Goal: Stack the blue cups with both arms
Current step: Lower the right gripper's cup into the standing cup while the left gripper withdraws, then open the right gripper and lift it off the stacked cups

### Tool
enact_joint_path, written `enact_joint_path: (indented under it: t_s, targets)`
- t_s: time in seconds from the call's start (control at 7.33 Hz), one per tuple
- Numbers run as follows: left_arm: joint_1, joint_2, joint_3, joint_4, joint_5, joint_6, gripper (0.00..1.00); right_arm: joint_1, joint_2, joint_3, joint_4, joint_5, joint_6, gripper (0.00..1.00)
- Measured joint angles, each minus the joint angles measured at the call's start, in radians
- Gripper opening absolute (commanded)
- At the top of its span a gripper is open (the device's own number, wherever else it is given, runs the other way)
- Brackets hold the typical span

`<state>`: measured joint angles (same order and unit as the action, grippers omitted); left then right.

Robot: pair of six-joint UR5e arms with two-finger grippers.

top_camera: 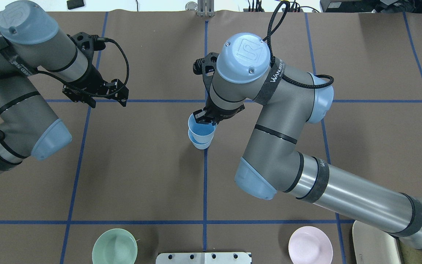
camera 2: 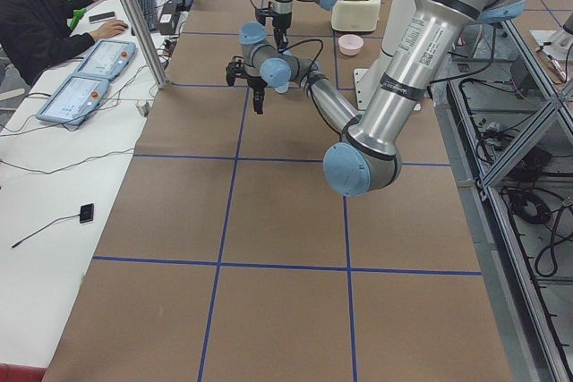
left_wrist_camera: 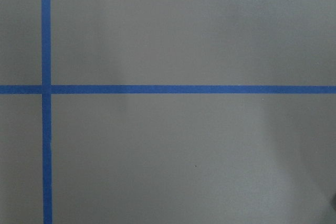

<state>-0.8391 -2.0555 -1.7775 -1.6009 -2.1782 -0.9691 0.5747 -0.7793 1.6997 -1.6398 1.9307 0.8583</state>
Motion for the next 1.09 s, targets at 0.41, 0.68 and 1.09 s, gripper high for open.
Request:
enact_joint_path:
  t_s: [0.41, 0.68, 1.09]
  targets:
    - [0.000, 0.000, 0.001, -0.001, 0.000, 0.001, 0.94, -0.004, 0.000, 0.000, 0.001, -0.004, 0.003, 0.00]
    - [0.000, 0.001, 0.000, -0.001, 0.000, 0.001, 0.94, -0.004, 0.000, -0.001, 0.001, -0.004, 0.005, 0.00]
    - [0.000, 0.002, -0.002, -0.001, 0.000, 0.001, 0.94, -0.004, 0.000, -0.003, 0.013, -0.005, 0.007, 0.80]
